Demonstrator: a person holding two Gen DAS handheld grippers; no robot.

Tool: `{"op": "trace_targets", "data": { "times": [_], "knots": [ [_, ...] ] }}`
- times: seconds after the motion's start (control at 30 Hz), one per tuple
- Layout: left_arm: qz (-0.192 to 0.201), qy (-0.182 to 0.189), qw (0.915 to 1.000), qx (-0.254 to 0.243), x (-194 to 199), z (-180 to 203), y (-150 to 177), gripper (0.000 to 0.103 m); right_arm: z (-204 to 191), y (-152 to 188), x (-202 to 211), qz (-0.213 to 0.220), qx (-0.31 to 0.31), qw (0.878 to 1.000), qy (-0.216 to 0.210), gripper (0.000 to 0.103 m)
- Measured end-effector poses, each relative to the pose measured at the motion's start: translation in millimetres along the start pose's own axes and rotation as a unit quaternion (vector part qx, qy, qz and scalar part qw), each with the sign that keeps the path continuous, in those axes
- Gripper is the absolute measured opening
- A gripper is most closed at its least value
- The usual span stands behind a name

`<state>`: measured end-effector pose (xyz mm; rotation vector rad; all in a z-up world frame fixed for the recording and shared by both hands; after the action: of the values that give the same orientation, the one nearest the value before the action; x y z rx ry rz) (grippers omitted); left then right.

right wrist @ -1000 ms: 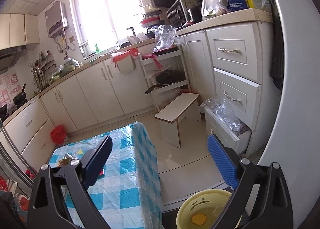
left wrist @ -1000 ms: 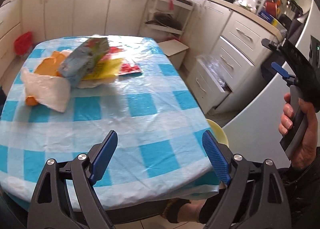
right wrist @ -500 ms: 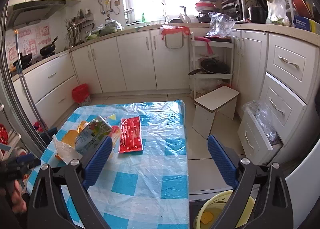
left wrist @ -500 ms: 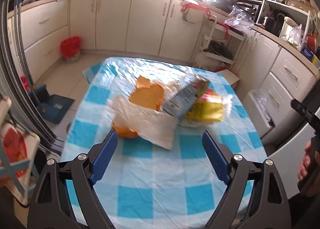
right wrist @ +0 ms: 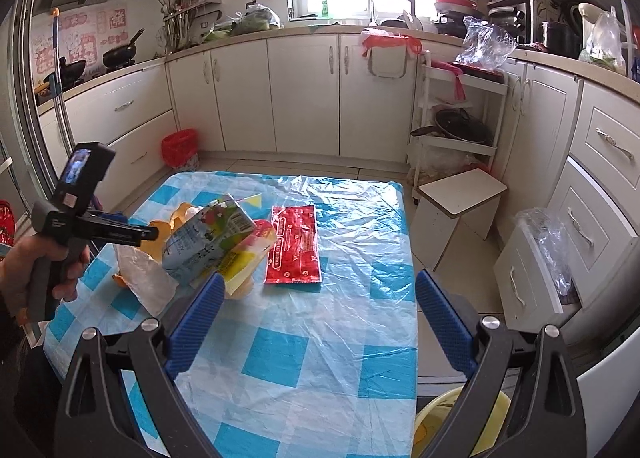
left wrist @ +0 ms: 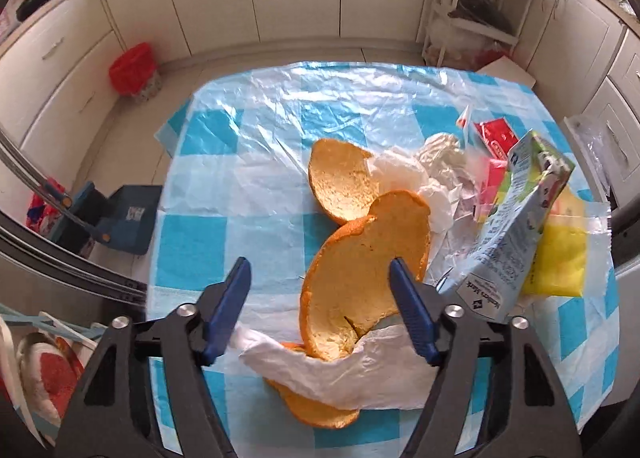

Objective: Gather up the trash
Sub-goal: 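Grasp another orange peel with the left gripper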

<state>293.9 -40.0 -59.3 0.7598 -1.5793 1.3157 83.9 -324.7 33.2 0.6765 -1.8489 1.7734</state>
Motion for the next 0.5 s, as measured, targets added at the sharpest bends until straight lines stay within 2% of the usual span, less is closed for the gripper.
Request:
{"op": "trace_targets", "data": {
  "times": [0.03,0.07,0.17,0.27,0.37,0.5],
  "knots": [
    [-0.017,0.011,0.9998,0.007,-10.0,-0.7,1.3,0.042,-3.5,-0.3,-1.7,-0.002,0.004,1.000,-0.003,0.092],
    [-0.029,0.022,0.9992,0.013,-16.0,-1.3,3.1,0.025,-7.8,-0.1,-3.3,-0.003,0.008,1.000,-0.006,0.092],
    [-0.025,0.053,0.9978,0.031,-14.6,-4.9,5.5,0.012,-19.0,0.6,-7.8,-0.012,0.019,0.999,-0.029,0.092],
    [-0.008,0.075,0.9964,0.038,0.2,-5.2,11.4,0.009,-38.7,3.2,-17.7,-0.039,0.023,0.995,-0.093,0.092],
    [0.001,0.104,0.9936,0.043,16.0,-3.6,21.1,0.009,-65.0,9.7,-29.0,-0.068,0.019,0.985,-0.160,0.092],
    [0.017,0.133,0.9904,0.035,42.6,4.5,35.1,0.009,-112.5,15.1,-32.9,-0.075,0.068,0.973,-0.210,0.092]
  ]
}}
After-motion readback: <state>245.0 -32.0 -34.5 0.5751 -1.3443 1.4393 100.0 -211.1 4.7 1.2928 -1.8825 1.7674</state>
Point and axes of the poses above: each gripper's, at about its wrist camera, not at the fingertips, and x roughly against the way its jaws point, z to its right, y to its underside, the point moved 3 cm from there along -x, roughly the way its jaws point, and after that the axes turned 2 degrees about -z, right-handed, at the moved point
